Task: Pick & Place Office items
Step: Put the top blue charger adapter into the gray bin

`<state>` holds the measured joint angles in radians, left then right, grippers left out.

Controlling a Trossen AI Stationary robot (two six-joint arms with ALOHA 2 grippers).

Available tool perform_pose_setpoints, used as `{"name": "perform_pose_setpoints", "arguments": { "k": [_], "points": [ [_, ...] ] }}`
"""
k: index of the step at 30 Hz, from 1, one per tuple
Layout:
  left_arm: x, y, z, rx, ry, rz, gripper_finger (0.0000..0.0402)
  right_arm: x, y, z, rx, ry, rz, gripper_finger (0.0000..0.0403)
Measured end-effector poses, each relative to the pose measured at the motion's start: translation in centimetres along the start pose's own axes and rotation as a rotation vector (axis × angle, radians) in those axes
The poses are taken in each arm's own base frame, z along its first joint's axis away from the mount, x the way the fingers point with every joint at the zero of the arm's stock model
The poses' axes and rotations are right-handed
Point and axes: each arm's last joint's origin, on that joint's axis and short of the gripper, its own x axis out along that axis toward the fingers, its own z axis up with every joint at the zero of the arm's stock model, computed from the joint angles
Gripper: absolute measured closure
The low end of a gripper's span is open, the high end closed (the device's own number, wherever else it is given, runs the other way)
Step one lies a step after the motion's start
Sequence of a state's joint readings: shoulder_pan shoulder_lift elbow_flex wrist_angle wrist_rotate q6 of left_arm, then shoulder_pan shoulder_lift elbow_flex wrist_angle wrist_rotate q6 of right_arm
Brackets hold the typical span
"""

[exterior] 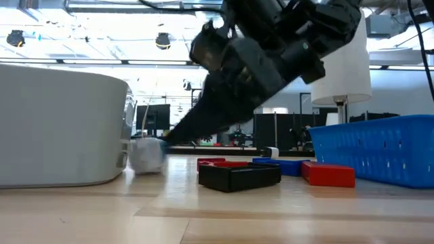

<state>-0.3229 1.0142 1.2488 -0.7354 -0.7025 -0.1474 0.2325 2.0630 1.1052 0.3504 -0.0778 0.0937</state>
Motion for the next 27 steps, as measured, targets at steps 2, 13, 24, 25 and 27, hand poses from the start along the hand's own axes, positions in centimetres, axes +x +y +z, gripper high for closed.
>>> {"name": "perform_pose_setpoints", "arguments": {
  "k": [2, 13, 24, 25, 27],
  "points": [
    [0.0, 0.0, 0.0, -0.001, -0.002, -0.001, 0.0151, -0.5, 0.1, 0.4, -0.006, 0.005, 0.001, 0.0367],
    [-0.2, -0.3, 0.2, -0.012, -0.026, -0.022, 0.0171, -2.2, 0.1, 2.3, -0.044, -0.038, -0.006, 0.0348],
    [-0.2, -0.3, 0.2, -0.027, -0.025, -0.022, 0.0174, -2.0, -0.2, 2.9, -0.112, -0.068, -0.13, 0.0116],
    [-0.2, -0.3, 0.2, -0.027, -0.026, -0.022, 0.0174, -2.0, -0.2, 2.9, -0.127, -0.066, -0.132, 0.0102],
    [-0.2, -0.3, 0.2, -0.03, -0.026, -0.022, 0.0174, -2.0, -0.2, 2.7, -0.156, -0.053, -0.133, 0.0082]
  ]
}}
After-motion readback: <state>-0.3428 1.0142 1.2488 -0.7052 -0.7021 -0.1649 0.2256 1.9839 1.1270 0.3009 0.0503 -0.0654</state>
